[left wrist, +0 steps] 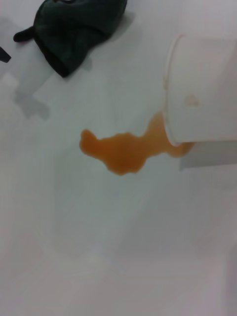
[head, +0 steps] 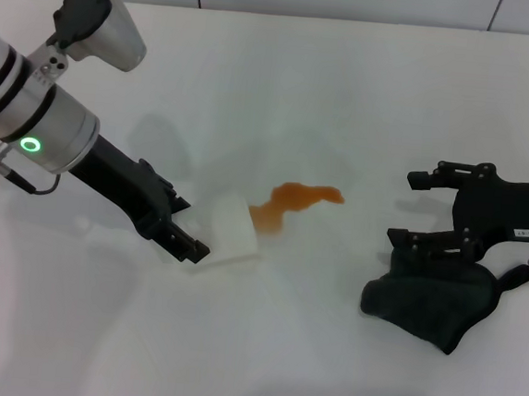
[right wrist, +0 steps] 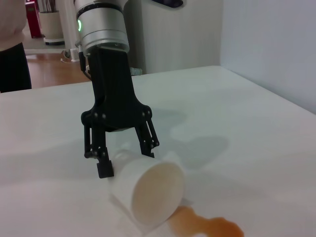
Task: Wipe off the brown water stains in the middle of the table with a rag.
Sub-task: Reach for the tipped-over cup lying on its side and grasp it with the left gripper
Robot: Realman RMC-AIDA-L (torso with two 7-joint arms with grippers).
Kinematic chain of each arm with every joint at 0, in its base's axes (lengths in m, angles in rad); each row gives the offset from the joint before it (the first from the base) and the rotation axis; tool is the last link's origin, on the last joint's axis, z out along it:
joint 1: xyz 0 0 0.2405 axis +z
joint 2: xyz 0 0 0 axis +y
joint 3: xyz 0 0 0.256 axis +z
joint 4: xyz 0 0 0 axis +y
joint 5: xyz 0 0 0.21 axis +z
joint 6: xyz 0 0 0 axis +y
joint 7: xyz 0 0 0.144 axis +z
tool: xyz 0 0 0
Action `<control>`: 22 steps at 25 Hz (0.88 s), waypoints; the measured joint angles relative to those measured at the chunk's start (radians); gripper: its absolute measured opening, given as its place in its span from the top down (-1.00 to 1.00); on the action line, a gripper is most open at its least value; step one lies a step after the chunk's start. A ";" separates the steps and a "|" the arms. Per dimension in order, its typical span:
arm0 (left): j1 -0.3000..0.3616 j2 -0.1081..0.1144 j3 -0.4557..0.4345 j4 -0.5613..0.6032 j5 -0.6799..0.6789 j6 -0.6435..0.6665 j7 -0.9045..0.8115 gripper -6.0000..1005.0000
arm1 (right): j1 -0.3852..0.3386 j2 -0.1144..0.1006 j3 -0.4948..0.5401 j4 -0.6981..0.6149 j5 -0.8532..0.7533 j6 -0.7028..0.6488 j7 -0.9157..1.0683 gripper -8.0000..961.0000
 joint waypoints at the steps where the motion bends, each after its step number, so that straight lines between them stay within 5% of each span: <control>1: -0.002 0.000 0.000 0.001 0.002 -0.005 0.000 -0.61 | 0.000 0.000 0.000 0.000 0.000 0.000 0.000 -0.78; 22: -0.005 -0.004 -0.001 0.034 0.008 -0.059 -0.008 -0.60 | -0.006 0.000 0.000 0.000 0.000 0.002 0.000 -0.78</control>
